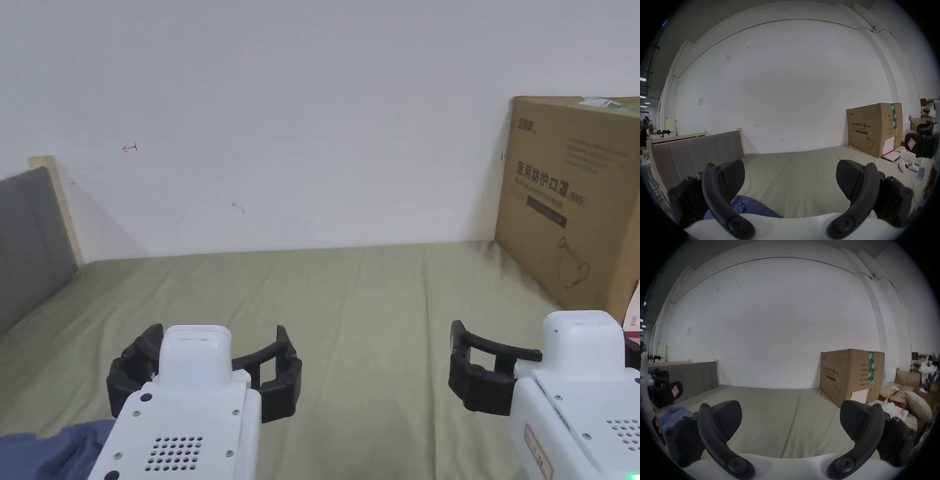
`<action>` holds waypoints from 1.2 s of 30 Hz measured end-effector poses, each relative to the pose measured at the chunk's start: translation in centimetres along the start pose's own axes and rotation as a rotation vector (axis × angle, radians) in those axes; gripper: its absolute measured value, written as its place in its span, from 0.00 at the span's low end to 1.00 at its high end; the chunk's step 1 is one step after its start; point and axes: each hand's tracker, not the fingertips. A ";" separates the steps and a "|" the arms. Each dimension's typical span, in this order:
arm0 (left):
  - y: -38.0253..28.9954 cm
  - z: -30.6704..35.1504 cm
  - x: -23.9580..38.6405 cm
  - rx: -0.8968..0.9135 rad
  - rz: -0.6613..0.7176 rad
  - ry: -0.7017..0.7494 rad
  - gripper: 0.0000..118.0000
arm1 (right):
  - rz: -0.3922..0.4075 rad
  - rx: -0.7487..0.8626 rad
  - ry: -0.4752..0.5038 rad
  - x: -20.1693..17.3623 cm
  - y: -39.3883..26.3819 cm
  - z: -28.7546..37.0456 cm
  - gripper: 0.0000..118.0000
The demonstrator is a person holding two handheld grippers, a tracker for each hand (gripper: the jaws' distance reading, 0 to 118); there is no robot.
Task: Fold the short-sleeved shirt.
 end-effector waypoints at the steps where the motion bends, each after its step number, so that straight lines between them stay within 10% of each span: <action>1: 0.0 0.1 0.0 -0.007 0.008 -0.002 0.96 | -0.014 -0.005 -0.004 0.3 0.0 -0.1 1.00; 24: -0.5 0.5 -0.2 -0.034 0.120 -0.041 0.97 | -0.049 0.011 0.070 -0.3 0.0 1.1 1.00; 36: -0.1 0.4 -0.1 -0.027 0.095 -0.047 1.00 | 0.064 -0.001 0.065 -1.4 -0.6 1.1 1.00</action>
